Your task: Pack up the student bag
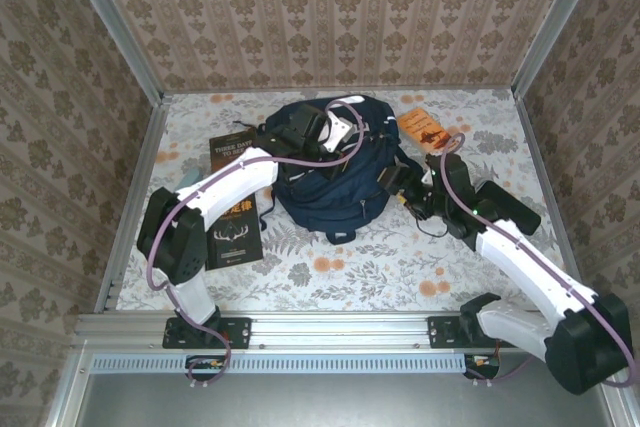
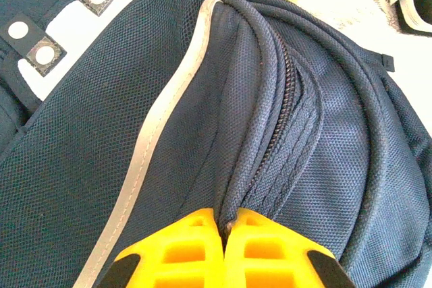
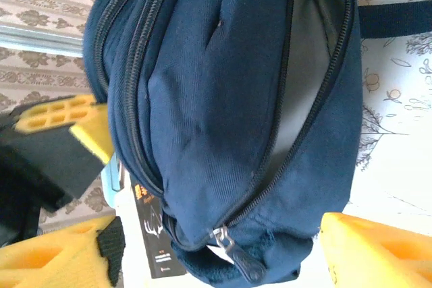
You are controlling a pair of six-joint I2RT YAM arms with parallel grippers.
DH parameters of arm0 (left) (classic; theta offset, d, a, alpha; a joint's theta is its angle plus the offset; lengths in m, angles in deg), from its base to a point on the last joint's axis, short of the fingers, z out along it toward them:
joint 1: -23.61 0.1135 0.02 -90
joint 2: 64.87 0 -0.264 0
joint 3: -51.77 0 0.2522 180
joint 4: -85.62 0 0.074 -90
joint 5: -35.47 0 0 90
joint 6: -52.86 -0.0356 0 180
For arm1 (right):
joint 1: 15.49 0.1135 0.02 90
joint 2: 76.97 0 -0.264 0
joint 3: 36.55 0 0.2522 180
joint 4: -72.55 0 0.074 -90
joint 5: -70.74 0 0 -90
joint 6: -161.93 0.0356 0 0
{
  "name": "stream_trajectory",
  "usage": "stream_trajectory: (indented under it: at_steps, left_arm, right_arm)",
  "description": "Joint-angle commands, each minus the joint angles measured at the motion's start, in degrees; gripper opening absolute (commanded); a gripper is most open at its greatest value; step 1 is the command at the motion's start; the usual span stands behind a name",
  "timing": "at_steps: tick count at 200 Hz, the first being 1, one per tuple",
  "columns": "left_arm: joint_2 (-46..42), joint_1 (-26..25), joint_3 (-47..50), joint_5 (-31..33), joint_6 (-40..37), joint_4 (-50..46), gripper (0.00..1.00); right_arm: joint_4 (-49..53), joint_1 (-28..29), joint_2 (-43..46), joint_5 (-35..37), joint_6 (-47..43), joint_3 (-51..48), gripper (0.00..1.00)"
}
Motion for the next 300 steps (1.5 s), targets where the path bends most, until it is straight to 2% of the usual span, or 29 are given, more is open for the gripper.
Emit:
stream_trajectory:
  at_steps: [1, 29, 85, 119, 135, 150, 178, 213, 239, 266, 300]
  left_arm:
    - [-4.5, 0.3, -0.1, -3.7, 0.8, 4.1, 0.0]
    - [-4.6, 0.2, 0.0, -5.1, 0.2, 3.7, 0.0]
    - [-4.7, 0.2, -0.3, -5.5, 0.2, 3.1, 0.0]
    - [-4.8, 0.2, -1.2, -4.5, 2.0, 1.7, 0.0]
    - [-5.4, 0.3, -2.5, -1.9, 5.3, -1.3, 0.17]
    - [-6.8, 1.0, -3.3, -0.3, 9.8, -5.0, 0.41]
    - [-13.8, 0.7, 1.5, 3.7, 15.7, -7.9, 0.59]
    - [-24.1, -1.2, 11.4, 3.5, 24.9, -8.3, 0.62]
    - [-28.1, -5.8, 18.9, 3.6, 32.7, -5.3, 0.61]
    - [-28.5, -9.7, 23.0, 4.6, 37.8, -1.9, 0.59]
    - [-25.0, -12.5, 23.4, 4.2, 39.4, 1.5, 0.54]
  right_arm:
    - [-4.5, -0.3, -4.4, -1.6, 3.0, 4.1, 0.72]
    - [-2.5, -0.4, -9.4, -1.5, -1.1, 7.9, 0.53]
    - [-4.0, -0.6, -13.6, -3.2, -2.5, 8.0, 0.4]
    - [-9.5, -0.7, -14.3, -7.6, -2.4, 7.1, 0.15]
    - [-12.7, -0.5, -13.8, -9.2, -1.5, 6.3, 0.0]
    - [-15.3, -0.2, -12.8, -9.4, -0.5, 5.5, 0.0]
    - [-17.5, 1.1, -11.8, -9.4, 0.4, 5.3, 0.0]
    - [-19.0, 3.1, -12.3, -9.2, 1.2, 6.3, 0.0]
    - [-19.7, 4.2, -12.6, -9.1, 1.7, 7.3, 0.0]
    - [-19.6, 5.3, -12.7, -8.7, 1.6, 7.8, 0.0]
    - [-19.6, 6.1, -13.2, -8.3, 1.9, 7.9, 0.0]
